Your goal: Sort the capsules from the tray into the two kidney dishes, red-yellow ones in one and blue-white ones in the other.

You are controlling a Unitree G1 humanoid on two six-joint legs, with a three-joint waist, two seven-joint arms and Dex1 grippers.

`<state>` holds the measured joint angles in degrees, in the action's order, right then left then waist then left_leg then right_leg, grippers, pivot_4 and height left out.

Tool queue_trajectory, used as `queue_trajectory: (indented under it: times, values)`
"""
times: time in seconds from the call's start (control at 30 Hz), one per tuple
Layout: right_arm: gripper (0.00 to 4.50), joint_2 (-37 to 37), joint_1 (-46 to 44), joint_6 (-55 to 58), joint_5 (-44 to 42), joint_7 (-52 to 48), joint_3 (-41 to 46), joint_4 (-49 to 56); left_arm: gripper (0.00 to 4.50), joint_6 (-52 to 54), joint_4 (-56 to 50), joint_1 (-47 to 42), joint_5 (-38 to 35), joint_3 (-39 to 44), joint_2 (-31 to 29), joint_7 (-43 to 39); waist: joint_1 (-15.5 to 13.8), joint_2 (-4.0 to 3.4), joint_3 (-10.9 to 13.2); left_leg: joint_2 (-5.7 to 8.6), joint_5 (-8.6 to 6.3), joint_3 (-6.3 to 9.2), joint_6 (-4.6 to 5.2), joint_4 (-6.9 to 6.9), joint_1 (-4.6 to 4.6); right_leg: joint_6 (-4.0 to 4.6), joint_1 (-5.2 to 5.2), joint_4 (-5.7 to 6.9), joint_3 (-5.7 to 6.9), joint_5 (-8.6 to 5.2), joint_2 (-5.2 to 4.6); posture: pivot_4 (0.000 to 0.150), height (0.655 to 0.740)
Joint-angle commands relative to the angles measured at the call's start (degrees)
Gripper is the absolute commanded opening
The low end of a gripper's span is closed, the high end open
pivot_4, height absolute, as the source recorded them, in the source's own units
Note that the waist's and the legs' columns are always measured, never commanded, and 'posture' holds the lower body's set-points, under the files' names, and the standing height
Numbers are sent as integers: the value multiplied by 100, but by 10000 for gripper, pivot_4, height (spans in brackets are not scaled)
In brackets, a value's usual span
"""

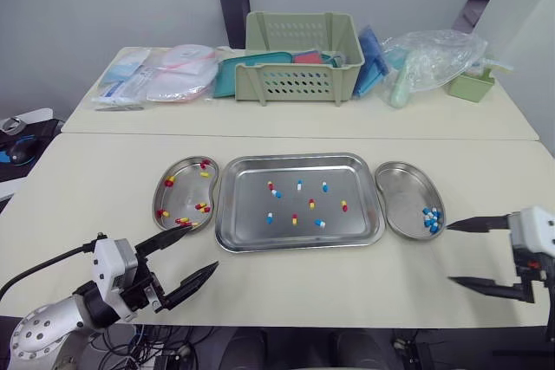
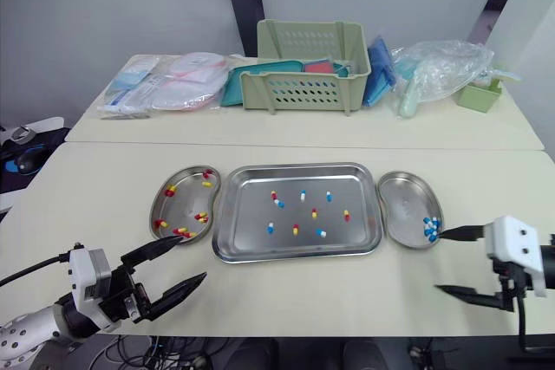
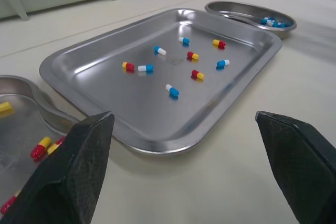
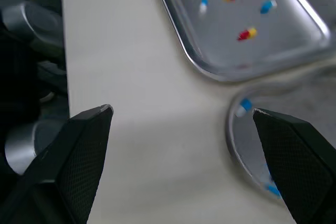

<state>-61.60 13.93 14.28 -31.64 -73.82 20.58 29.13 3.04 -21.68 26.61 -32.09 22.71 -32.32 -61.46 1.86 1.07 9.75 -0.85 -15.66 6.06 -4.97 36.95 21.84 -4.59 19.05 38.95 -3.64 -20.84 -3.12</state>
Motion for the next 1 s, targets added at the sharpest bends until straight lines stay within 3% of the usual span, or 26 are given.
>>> queue_trajectory:
  times: [0.03,0.2,0.33,0.47,0.5,0.8,1.0]
  values:
    - [45000,215,-585,400,-198,504,-559,479,44517,-241,48,80,41,-3,-12,-98,-10,7,2,1,0,-1,0,1,1,0,0,0,-1,0,-1,1500,7400]
    - [45000,1260,-2320,1375,133,1696,-2222,579,44517,-410,161,26,106,-107,24,-92,6,15,9,0,0,5,-1,0,0,0,4,2,0,0,2,1500,7400]
    - [45000,1953,-2985,1473,774,2049,-3221,129,44517,-427,168,-54,77,-142,8,-62,-14,23,12,1,0,12,-1,0,8,0,9,-3,7,0,0,1500,7400]
    - [36286,2525,-3402,1216,1449,2276,-3927,-382,45000,-471,189,-40,83,-171,4,-76,-15,22,14,3,1,16,-1,0,8,0,12,0,9,0,-2,1500,7400]
    - [33271,2631,-3497,1203,1585,2304,-4071,-476,45000,-480,193,-31,81,-174,0,-82,-5,21,15,3,1,16,-1,0,7,0,13,0,8,0,-2,1500,7400]
    - [33271,3833,-4429,1649,2561,2806,-5046,-1452,45000,-617,336,-28,91,-211,-34,-167,39,17,17,2,1,19,-1,-2,6,1,22,7,7,0,0,1500,7400]
    - [33271,4318,-4811,1762,2790,2866,-5185,-2163,45000,-733,458,-20,117,-221,-26,-252,40,15,18,3,1,18,-1,-1,6,1,25,6,6,0,-1,1500,7400]
